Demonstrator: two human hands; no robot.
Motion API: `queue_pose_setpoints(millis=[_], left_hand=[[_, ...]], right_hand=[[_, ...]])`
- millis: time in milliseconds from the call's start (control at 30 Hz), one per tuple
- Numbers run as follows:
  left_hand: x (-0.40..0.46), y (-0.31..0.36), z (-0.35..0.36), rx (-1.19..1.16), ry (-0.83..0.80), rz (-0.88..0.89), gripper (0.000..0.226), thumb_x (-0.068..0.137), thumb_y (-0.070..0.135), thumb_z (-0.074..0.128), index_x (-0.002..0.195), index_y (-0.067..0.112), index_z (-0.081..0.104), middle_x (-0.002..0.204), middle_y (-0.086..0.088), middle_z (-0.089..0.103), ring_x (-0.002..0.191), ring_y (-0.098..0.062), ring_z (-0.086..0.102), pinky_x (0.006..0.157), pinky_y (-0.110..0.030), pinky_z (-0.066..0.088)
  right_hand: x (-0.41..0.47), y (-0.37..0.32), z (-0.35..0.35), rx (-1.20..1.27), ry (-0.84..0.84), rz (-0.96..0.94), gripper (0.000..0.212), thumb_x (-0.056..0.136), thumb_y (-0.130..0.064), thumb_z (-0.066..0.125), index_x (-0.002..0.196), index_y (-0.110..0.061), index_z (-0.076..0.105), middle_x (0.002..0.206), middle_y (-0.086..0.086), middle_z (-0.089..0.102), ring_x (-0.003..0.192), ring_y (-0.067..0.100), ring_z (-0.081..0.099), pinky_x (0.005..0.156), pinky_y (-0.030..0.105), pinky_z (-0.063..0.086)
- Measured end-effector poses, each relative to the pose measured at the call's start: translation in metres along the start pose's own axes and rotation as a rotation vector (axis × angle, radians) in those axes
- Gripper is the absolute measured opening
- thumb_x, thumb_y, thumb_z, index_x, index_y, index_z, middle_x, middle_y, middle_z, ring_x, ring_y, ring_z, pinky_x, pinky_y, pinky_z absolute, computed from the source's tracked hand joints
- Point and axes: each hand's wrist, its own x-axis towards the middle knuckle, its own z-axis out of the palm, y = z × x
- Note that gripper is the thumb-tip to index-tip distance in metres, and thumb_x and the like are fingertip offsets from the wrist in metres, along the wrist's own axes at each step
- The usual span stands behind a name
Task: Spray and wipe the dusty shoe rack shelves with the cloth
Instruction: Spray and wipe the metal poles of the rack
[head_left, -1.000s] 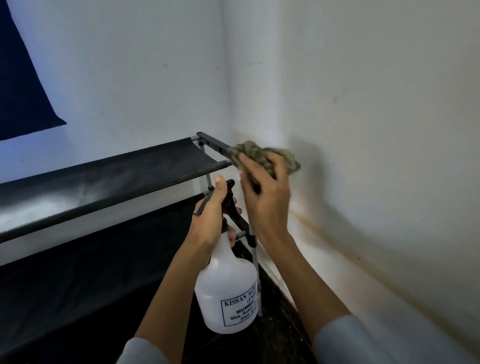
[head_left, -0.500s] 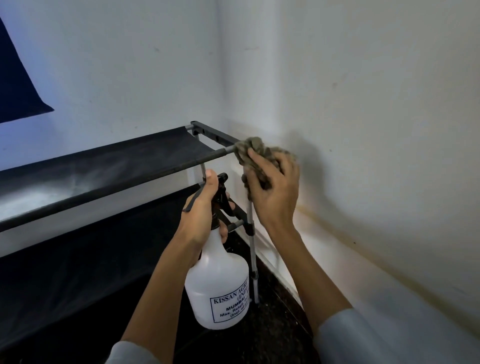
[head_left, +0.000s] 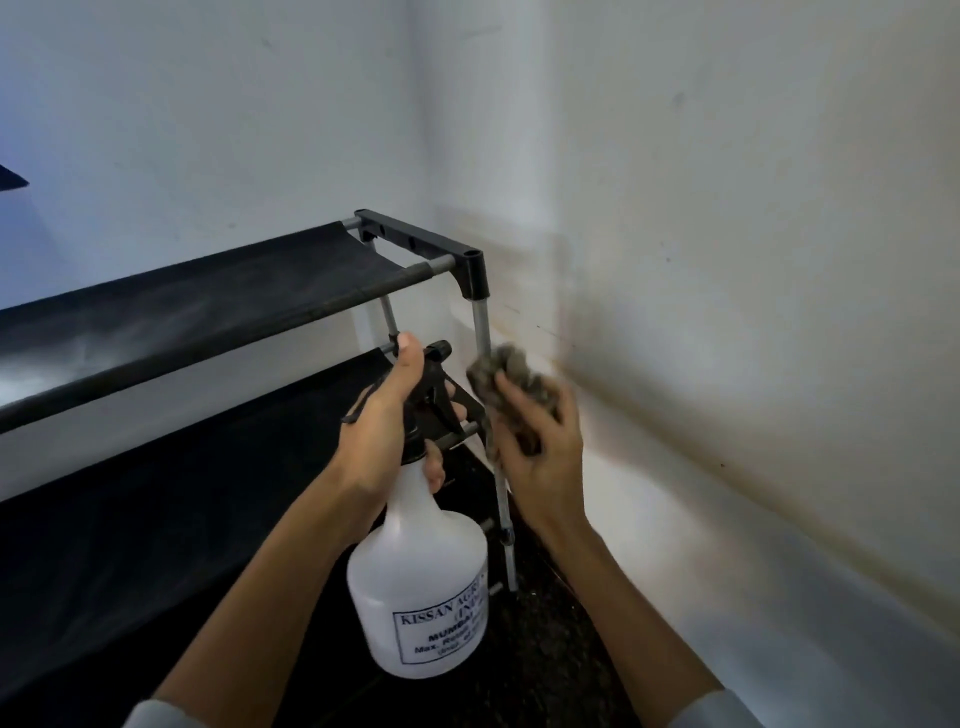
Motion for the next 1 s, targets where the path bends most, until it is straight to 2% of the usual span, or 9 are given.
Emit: queue_pose_setpoints(millis=[67,167,333,400,600,733,800,867,1000], left_hand=[[0.003,0.000,0.000,0.054,-0.030,0.020,0.066,0.078,0.070,0.035,0.077,0.013,0.067,0.071,-0.006,0.068,0.040,-0.017,0.042,0.049,-0.030,0.040],[0.008,-0.004,-0.003,0.057,-0.015,0.006,0.066,0.078,0.070,0.037,0.083,0.011,0.065,0.076,-0.007,0.068,0.038,-0.017,0.041,0.046,-0.029,0.040],[0.014,-0.015,-0.005,-0.084,0.056,-0.055,0.071,0.075,0.070,0.041,0.095,0.005,0.062,0.081,-0.009,0.070,0.037,-0.016,0.041,0.041,-0.026,0.041],[0.014,-0.017,-0.004,-0.091,0.048,-0.061,0.070,0.074,0.069,0.041,0.095,0.005,0.061,0.081,-0.008,0.071,0.038,-0.016,0.040,0.041,-0.026,0.041],[0.018,-0.017,-0.004,-0.044,0.027,-0.035,0.070,0.081,0.069,0.037,0.094,0.006,0.063,0.079,-0.006,0.070,0.040,-0.018,0.042,0.046,-0.029,0.042],[0.018,-0.015,-0.003,-0.086,0.021,-0.025,0.069,0.079,0.068,0.037,0.088,0.004,0.063,0.077,-0.008,0.068,0.037,-0.018,0.041,0.044,-0.026,0.041],[0.020,-0.018,-0.002,-0.093,0.012,-0.034,0.070,0.077,0.069,0.039,0.087,0.005,0.063,0.079,-0.014,0.067,0.037,-0.018,0.041,0.044,-0.026,0.042],[0.021,-0.025,-0.002,-0.087,0.013,-0.050,0.069,0.075,0.070,0.040,0.087,0.006,0.065,0.083,-0.015,0.069,0.038,-0.019,0.041,0.045,-0.027,0.042],[0.023,-0.040,-0.001,-0.094,0.010,-0.080,0.067,0.073,0.071,0.042,0.085,0.008,0.065,0.085,-0.013,0.069,0.038,-0.017,0.041,0.047,-0.028,0.041]], right_hand=[[0.032,-0.021,0.006,-0.004,0.074,-0.097,0.050,0.086,-0.011,0.066,0.132,-0.026,0.051,0.126,-0.001,0.041,0.115,-0.008,0.041,0.097,0.012,0.042],[0.046,-0.021,0.020,-0.109,-0.020,-0.106,0.058,0.086,-0.014,0.066,0.136,-0.032,0.042,0.134,0.003,0.035,0.116,0.009,0.048,0.095,0.020,0.047],[-0.014,0.026,0.026,-0.074,-0.008,0.269,0.051,0.081,-0.013,0.071,0.118,-0.029,0.040,0.120,0.001,0.049,0.093,-0.011,0.053,0.073,0.001,0.042],[-0.016,0.024,0.025,0.030,0.062,0.385,0.049,0.081,-0.019,0.072,0.116,-0.032,0.040,0.114,-0.002,0.057,0.094,-0.004,0.057,0.070,0.001,0.042],[0.072,-0.039,0.036,0.212,0.246,0.030,0.050,0.081,-0.021,0.074,0.112,-0.034,0.037,0.111,0.004,0.058,0.103,0.017,0.061,0.082,0.020,0.052],[0.054,-0.007,0.040,0.225,0.152,0.052,0.046,0.085,-0.022,0.070,0.113,-0.038,0.037,0.109,0.009,0.059,0.101,0.020,0.061,0.080,0.031,0.054],[0.016,0.023,0.039,0.177,0.094,0.097,0.044,0.084,-0.015,0.071,0.107,-0.035,0.040,0.108,0.009,0.055,0.098,0.010,0.059,0.075,0.020,0.050],[-0.011,0.043,0.041,0.077,0.147,0.112,0.039,0.081,-0.007,0.070,0.101,-0.026,0.042,0.105,0.008,0.046,0.093,-0.007,0.050,0.075,0.006,0.042],[-0.034,0.057,0.049,0.032,0.195,0.142,0.033,0.087,-0.003,0.063,0.111,-0.012,0.043,0.106,0.016,0.045,0.096,-0.012,0.049,0.079,0.003,0.042]])
